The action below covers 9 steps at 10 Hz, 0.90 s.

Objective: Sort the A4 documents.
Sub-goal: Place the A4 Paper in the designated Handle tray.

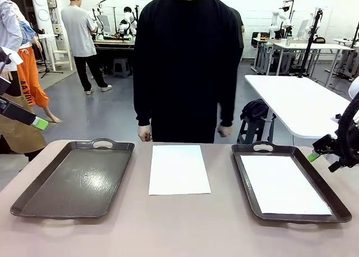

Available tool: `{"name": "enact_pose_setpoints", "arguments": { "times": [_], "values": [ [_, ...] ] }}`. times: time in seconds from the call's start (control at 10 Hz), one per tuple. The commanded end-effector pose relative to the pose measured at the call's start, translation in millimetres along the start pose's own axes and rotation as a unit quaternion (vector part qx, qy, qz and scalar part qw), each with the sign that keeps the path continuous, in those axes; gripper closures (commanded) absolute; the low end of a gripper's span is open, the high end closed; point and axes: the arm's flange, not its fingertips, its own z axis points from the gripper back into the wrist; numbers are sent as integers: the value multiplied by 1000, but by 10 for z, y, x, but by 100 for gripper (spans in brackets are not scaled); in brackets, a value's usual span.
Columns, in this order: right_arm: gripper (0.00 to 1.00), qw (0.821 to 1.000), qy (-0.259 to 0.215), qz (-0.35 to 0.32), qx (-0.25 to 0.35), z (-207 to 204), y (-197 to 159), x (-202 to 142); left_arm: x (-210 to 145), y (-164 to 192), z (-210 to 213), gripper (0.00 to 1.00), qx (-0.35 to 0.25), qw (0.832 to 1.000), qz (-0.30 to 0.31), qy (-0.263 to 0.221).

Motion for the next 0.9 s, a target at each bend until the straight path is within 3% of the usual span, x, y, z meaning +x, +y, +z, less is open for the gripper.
{"name": "enact_pose_setpoints", "arguments": {
  "times": [0.0, 0.8],
  "values": [
    [0, 1000, 9, -18, 1, -122, 58, -79, -10, 19, -1, 0, 0, 1000, -1, -2],
    [0, 1000, 0, 0, 0, 0, 0, 0, -10, 19, -1, 0, 0, 1000, -1, -2]
  ]
}}
